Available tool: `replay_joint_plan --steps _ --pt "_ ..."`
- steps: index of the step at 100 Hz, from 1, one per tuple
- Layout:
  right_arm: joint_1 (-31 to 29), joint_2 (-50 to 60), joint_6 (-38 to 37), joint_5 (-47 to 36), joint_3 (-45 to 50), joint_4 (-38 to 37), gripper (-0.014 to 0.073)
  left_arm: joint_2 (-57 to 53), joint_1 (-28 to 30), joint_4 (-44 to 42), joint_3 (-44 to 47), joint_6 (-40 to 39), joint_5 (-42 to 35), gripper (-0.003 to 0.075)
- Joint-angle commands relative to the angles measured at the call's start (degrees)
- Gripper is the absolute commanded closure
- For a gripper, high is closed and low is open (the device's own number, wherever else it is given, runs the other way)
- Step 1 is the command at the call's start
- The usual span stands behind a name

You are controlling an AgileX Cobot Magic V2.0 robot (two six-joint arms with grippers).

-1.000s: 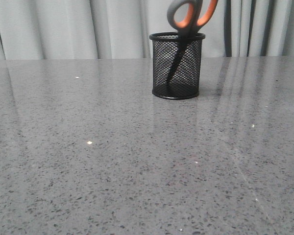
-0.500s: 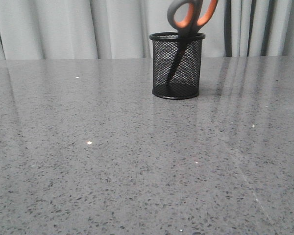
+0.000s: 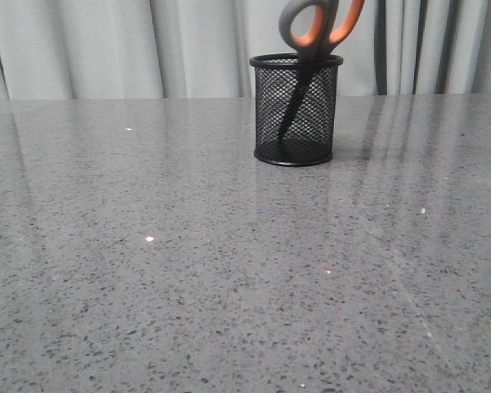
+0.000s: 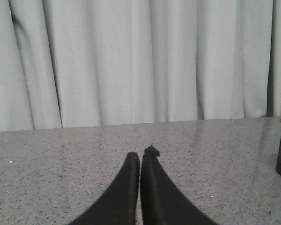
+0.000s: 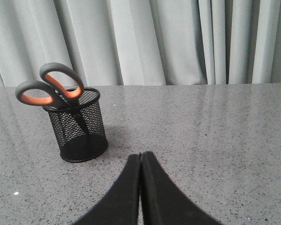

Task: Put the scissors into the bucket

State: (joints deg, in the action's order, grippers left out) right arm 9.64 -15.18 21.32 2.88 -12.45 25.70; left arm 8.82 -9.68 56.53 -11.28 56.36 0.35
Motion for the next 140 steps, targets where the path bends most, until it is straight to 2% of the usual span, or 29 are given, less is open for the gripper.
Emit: replay_joint_plan --steps 1,10,14,19,24,28,31,36,53,57,62,77,140 --pt "-0.45 -0.26 0.11 -4.51 -1.55 0.26 0.0638 0.42 -0.03 0.57 -1.51 0.13 -2.44 0.074" --pt "-0.45 -0.26 0.11 -4.51 -1.55 0.26 0.0638 0.42 -0.03 -0.24 -1.51 -0.28 -3.32 0.074" --pt "-0.45 -0.26 0.11 -4.51 -1.55 0.26 0.0638 0.42 -0.03 -4.31 -1.11 -2.96 -3.47 0.074" --pt "-0.45 -0.26 0.11 -4.51 -1.55 0.26 0.0638 0.42 0.06 -15.68 -0.27 -14.24 -4.15 0.074" --pt "-0.45 -0.26 0.11 -4.51 -1.55 0.26 0.0638 0.42 0.21 -30.12 1.25 -31.81 -5.4 0.074" --pt "-0.45 -0.26 0.11 -4.51 -1.55 0.26 0.0638 0.42 0.49 -40.68 3.1 -41.71 -6.32 0.074" --pt "-0.45 -0.26 0.11 -4.51 -1.55 0.26 0.0638 0.42 1.09 -45.06 4.42 -48.72 -6.78 0.074" --pt "-0.45 -0.26 0.11 -4.51 -1.55 0.26 0.0638 0.18 2.2 -47.35 7.15 -53.0 -6.78 0.074" --pt "-0.45 -0.26 0.11 -4.51 -1.55 0.26 0.0638 -6.63 4.73 -47.5 13.7 -53.65 -6.9 0.074" --pt "-0.45 -0.26 0.11 -4.51 -1.55 0.26 0.0638 -8.55 5.32 -48.14 13.55 -53.65 -1.97 0.074" --pt "-0.45 -0.26 0.11 -4.51 -1.55 0.26 0.0638 -10.82 6.34 -48.6 13.65 -53.65 0.17 0.074" --pt "-0.45 -0.26 0.11 -4.51 -1.55 0.26 0.0638 -10.56 9.12 -49.97 13.65 -53.65 0.97 0.074" --pt "-0.45 -0.38 0.11 -4.51 -1.55 0.26 0.0638 -10.56 9.12 -49.46 13.65 -53.65 1.8 0.074"
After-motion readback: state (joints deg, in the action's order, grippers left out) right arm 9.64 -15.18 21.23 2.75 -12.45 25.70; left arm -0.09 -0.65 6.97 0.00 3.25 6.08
